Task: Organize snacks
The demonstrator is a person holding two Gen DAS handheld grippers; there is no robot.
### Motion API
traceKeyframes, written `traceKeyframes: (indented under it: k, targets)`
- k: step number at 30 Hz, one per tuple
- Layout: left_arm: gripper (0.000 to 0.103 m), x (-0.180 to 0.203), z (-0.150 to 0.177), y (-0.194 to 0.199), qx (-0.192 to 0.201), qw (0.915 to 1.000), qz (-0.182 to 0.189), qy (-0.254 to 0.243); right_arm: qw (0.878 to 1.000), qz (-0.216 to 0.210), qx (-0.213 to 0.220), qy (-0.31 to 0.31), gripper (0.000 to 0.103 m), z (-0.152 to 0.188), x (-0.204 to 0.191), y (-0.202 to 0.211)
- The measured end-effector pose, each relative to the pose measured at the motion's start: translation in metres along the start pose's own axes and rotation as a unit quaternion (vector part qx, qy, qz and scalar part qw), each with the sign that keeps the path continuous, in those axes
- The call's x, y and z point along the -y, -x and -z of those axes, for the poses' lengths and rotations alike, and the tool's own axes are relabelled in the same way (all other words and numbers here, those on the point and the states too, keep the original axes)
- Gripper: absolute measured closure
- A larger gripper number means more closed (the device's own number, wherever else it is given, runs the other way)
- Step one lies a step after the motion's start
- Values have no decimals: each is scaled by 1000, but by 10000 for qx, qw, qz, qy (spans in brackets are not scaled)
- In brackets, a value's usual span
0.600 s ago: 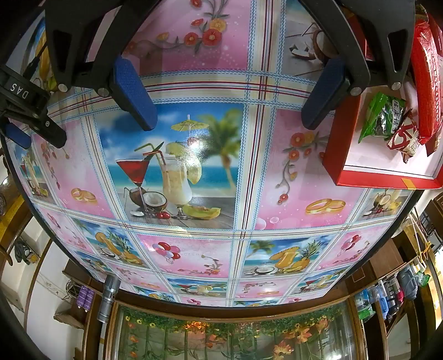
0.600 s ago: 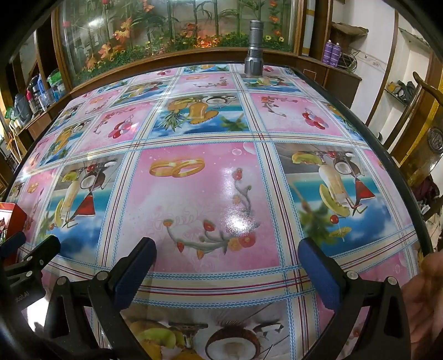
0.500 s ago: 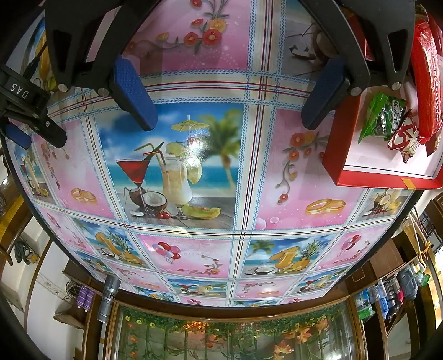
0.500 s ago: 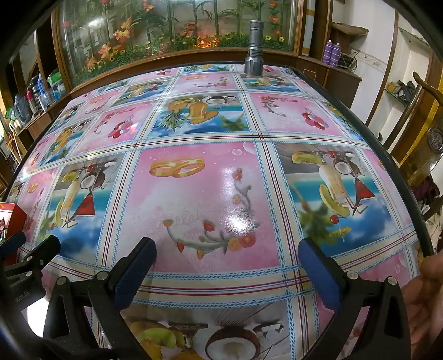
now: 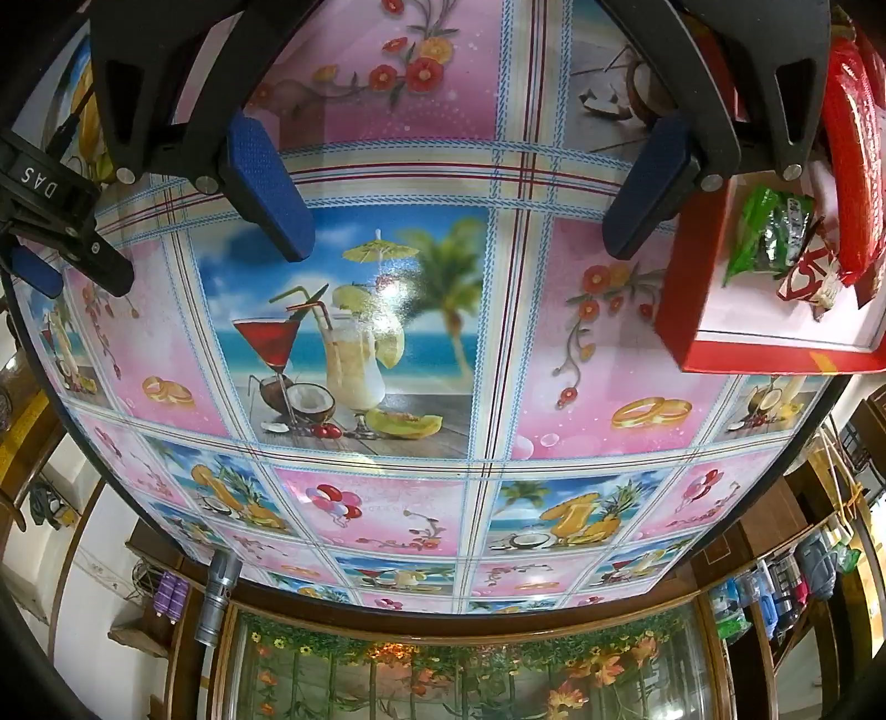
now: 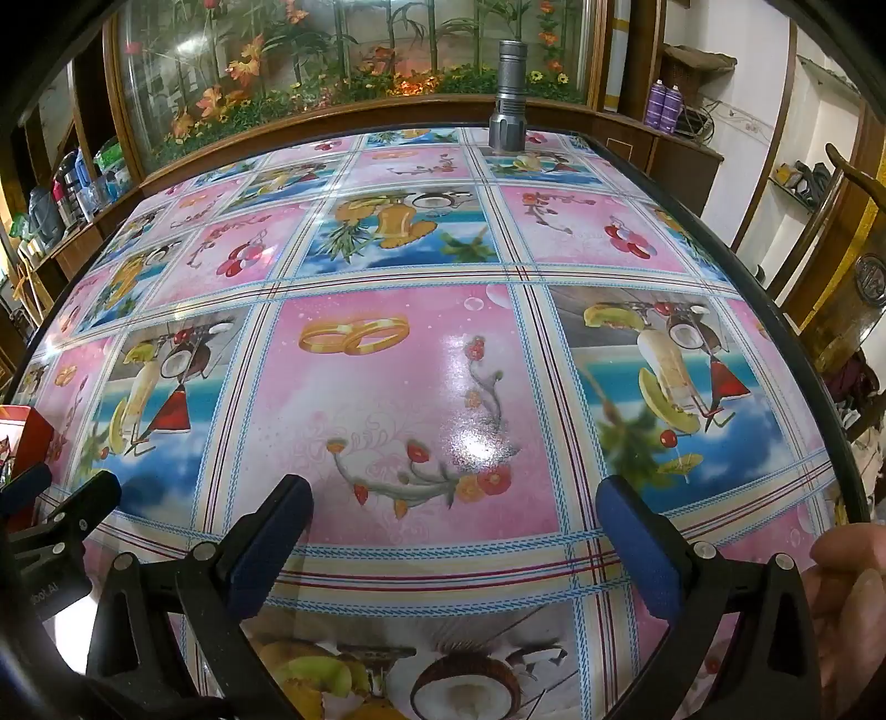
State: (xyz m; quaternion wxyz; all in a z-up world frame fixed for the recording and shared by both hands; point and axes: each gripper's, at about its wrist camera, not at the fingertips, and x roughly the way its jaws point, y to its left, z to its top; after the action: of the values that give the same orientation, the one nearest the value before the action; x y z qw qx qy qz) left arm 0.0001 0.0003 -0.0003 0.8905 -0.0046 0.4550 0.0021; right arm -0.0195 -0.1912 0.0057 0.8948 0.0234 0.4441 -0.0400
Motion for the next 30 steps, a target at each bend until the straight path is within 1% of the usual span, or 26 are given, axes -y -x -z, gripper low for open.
traceKeyframes:
  k: [30]
  targets:
    - [0,3,0,-2,2,10000,2,1,10000,-1,1,0,0,0,1,0]
